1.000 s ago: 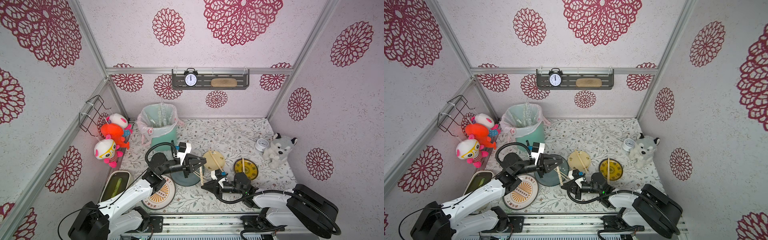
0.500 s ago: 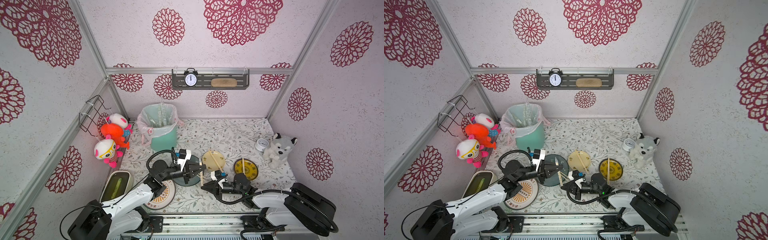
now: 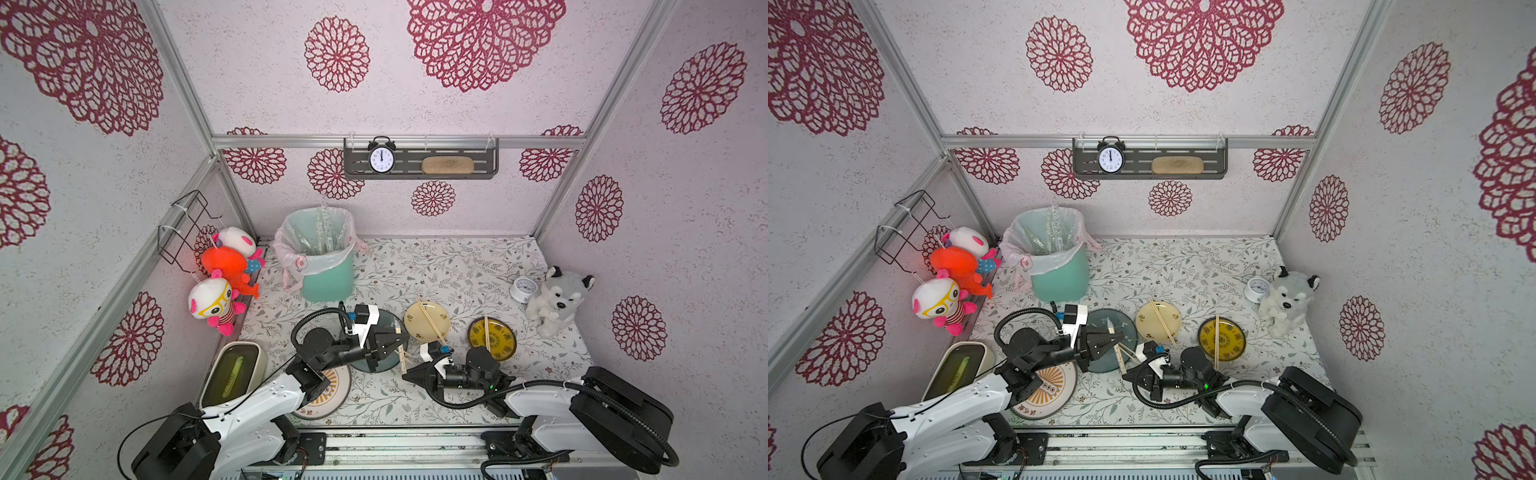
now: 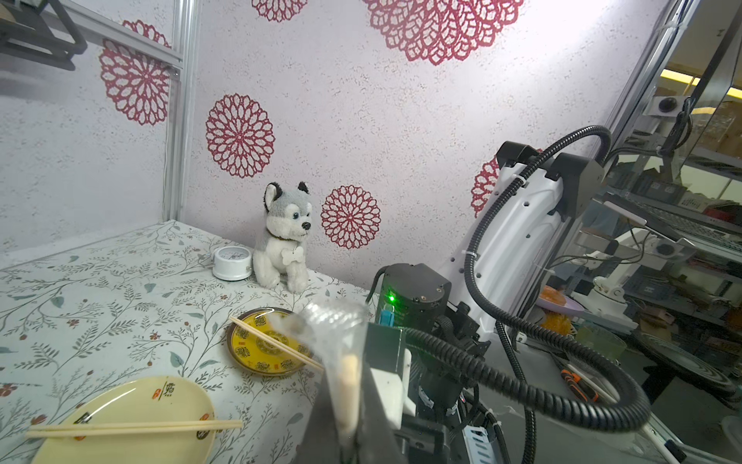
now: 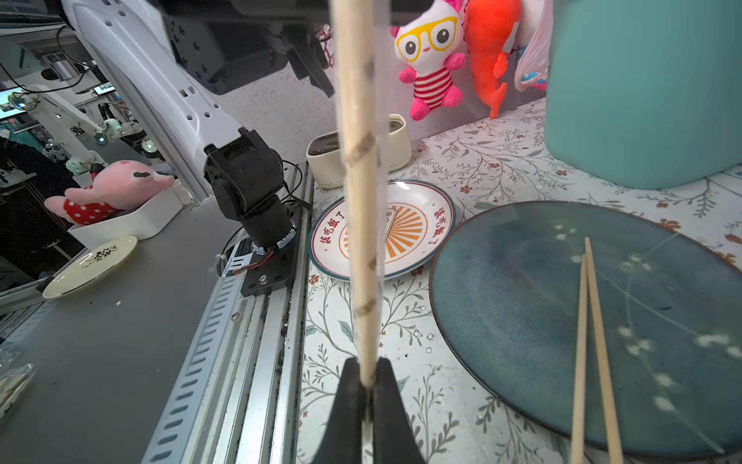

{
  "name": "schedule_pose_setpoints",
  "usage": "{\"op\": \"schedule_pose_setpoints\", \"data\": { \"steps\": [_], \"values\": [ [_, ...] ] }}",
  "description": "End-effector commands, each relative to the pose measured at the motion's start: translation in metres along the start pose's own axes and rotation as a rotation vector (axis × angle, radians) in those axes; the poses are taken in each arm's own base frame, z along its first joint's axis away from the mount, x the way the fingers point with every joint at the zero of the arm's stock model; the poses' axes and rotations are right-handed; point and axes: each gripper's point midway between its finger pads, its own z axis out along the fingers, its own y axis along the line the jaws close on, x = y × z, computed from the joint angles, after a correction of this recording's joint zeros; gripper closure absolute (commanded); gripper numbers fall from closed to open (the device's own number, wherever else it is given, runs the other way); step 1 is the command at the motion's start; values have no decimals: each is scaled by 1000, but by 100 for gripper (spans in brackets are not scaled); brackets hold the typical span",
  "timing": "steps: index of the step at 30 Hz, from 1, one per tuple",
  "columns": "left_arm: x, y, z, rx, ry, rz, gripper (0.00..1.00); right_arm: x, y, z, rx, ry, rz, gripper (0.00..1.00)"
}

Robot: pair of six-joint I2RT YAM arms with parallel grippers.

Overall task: Remove the packaging of disposable chopsticks
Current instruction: Remove the packet bag from the disposable chopsticks.

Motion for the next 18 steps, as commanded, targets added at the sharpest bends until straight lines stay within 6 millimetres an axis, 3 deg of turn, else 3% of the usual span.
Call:
{"op": "schedule_pose_setpoints", "data": {
  "steps": [1, 12, 18],
  "values": [
    [37, 2, -4, -19, 96, -54, 100, -78, 9, -8, 15, -223, -170, 100],
    [77, -15, 13, 87, 177, -128, 100, -109, 21, -24, 30, -293, -234, 100],
    [104, -12, 0, 25, 238, -148, 98, -120, 27, -35, 56, -324, -263, 100]
  ]
}}
